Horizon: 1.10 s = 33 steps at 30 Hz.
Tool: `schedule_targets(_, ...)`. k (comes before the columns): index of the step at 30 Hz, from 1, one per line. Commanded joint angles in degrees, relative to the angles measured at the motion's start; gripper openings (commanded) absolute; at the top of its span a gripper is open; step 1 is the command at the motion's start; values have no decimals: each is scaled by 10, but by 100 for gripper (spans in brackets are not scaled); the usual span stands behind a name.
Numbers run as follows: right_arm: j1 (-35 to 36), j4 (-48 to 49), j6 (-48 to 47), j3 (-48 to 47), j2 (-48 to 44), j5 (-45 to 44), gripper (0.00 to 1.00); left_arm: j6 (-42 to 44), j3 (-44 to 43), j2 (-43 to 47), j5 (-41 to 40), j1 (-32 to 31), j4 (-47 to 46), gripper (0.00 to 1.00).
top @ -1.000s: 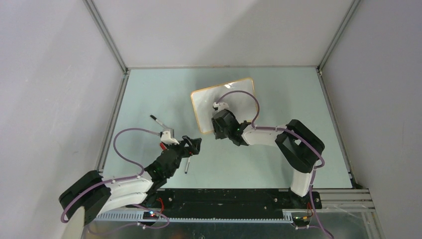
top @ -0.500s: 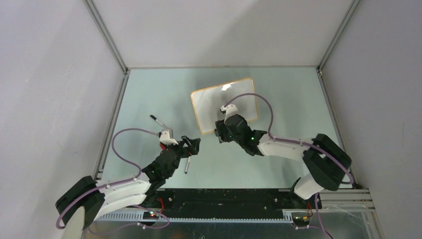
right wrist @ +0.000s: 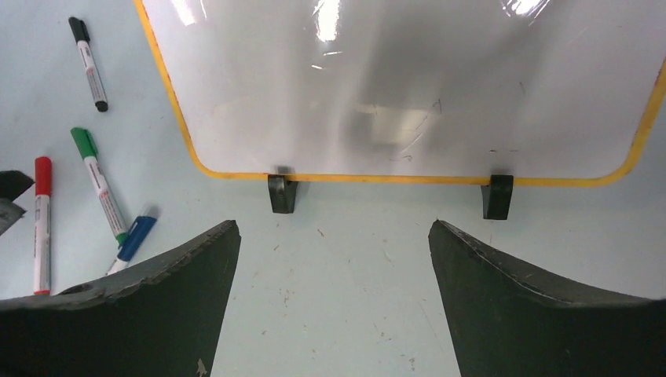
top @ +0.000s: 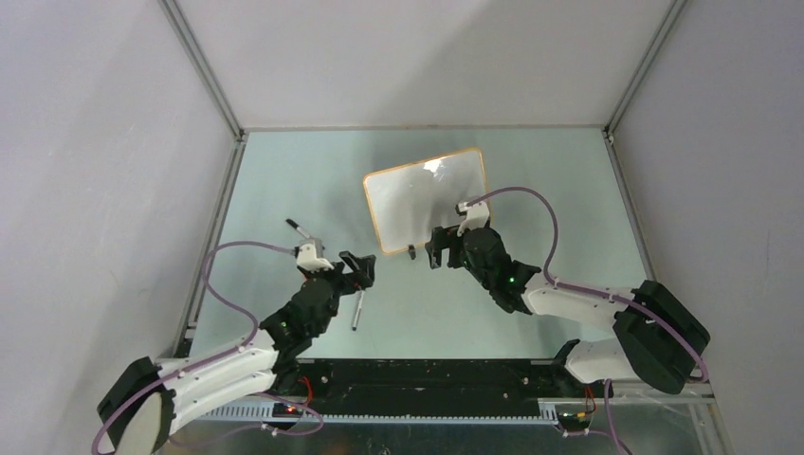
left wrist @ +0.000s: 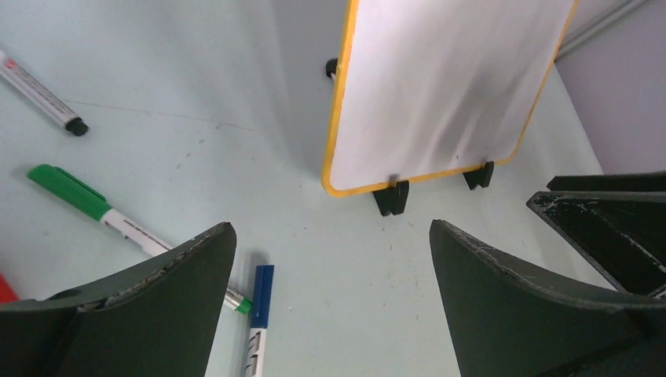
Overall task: Write a sentence on the whiteboard
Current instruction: Adjust the whiteboard at the center of the board.
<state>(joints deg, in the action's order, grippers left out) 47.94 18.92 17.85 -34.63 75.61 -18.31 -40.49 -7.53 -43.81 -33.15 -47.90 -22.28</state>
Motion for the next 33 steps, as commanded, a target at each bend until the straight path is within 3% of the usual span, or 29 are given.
schedule_targets(1, 2, 48, 19, 3, -16, -38, 92, 9, -8, 57, -52, -3, 54, 99)
schedule_targets(8, 3, 89, 28, 32, -38, -85, 92, 25, 28, 138, -49, -3, 33, 99)
schedule_targets(15, 0, 196, 25, 89, -52, -80, 90, -13, 10, 163, -133, -3, 105, 99)
schedule_targets(23, -2, 192, -8, 91, -59, -77, 93, -36, 19, 164, -144, -3, 96, 99)
schedule_targets(28, -6, 179, -13, 83, -55, -29, 93, -29, 53, 183, -105, -3, 58, 99)
schedule_targets(33, -4, 160, -26, 69, -45, -7, 92, -24, 53, 199, -125, -3, 65, 99)
